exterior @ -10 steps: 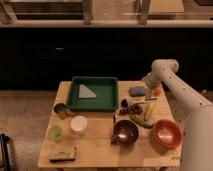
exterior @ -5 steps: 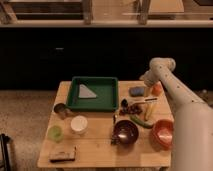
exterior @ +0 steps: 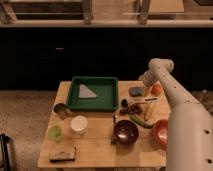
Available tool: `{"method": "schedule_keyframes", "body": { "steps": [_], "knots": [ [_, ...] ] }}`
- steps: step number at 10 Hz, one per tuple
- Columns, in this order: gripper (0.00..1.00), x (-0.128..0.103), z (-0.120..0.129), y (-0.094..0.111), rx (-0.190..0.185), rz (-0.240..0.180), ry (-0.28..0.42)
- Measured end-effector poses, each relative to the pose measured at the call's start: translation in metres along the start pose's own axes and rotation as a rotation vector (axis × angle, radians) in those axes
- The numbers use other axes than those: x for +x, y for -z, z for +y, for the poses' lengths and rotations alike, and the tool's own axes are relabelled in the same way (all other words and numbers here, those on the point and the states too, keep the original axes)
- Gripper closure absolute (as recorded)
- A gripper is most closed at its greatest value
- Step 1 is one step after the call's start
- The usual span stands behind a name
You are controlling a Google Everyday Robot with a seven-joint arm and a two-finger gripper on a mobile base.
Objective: Wipe tray with sponge
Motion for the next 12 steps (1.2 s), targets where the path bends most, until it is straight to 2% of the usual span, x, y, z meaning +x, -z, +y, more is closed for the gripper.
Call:
{"method": "schedule_keyframes", "body": {
  "steps": [6, 12],
  "knots": [
    [0.20, -0.002, 0.002, -0.017, 0.000, -0.041, -0.039],
    [0.20, -0.003, 0.007, -0.034, -0.021, -0.054, -0.058]
  ]
}}
